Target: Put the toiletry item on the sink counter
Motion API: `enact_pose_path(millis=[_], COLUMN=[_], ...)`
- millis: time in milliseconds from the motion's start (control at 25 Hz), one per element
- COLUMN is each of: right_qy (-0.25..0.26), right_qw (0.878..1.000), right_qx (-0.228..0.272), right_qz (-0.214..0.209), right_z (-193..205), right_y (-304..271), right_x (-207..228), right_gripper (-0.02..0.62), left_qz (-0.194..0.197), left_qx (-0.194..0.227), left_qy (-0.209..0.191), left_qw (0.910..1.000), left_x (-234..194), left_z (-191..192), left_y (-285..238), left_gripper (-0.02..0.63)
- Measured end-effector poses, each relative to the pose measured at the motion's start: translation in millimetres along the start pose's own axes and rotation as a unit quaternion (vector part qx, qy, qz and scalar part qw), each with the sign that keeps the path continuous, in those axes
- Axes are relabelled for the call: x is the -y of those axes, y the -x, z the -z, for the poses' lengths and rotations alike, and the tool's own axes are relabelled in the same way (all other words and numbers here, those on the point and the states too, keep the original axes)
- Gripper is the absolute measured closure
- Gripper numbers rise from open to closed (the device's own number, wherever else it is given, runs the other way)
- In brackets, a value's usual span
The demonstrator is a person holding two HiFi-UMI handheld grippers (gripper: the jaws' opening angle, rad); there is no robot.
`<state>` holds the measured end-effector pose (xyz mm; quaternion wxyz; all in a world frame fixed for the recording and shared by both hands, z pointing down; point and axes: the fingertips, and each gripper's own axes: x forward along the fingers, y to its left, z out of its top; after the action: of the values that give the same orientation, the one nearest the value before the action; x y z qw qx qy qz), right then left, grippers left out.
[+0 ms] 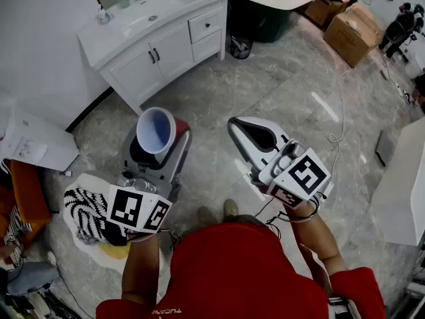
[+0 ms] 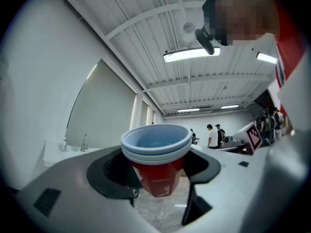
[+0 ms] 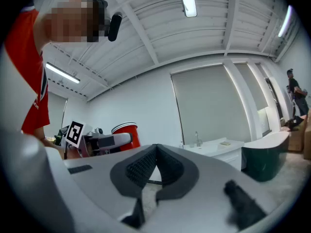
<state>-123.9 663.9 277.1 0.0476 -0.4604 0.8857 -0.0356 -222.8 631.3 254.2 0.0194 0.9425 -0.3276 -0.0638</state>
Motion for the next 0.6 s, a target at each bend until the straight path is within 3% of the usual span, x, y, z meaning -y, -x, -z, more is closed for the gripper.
enact_pose_path(millis=[600], right_qy=[-0.013], right_qw=[1.000], right_qx=[0.020], right_qz=[-0.007], right_z=[-8.5], right_y=[-3.2], right_x=[24.5], right_gripper=[0.565], left_qz=[-0.009], left_qx=[-0.002], left_qy=[0.002], left_qw=[1.0000], left_x=[-4.2], left_z=[4.7], left_y=[-20.7], left_gripper=[0.283])
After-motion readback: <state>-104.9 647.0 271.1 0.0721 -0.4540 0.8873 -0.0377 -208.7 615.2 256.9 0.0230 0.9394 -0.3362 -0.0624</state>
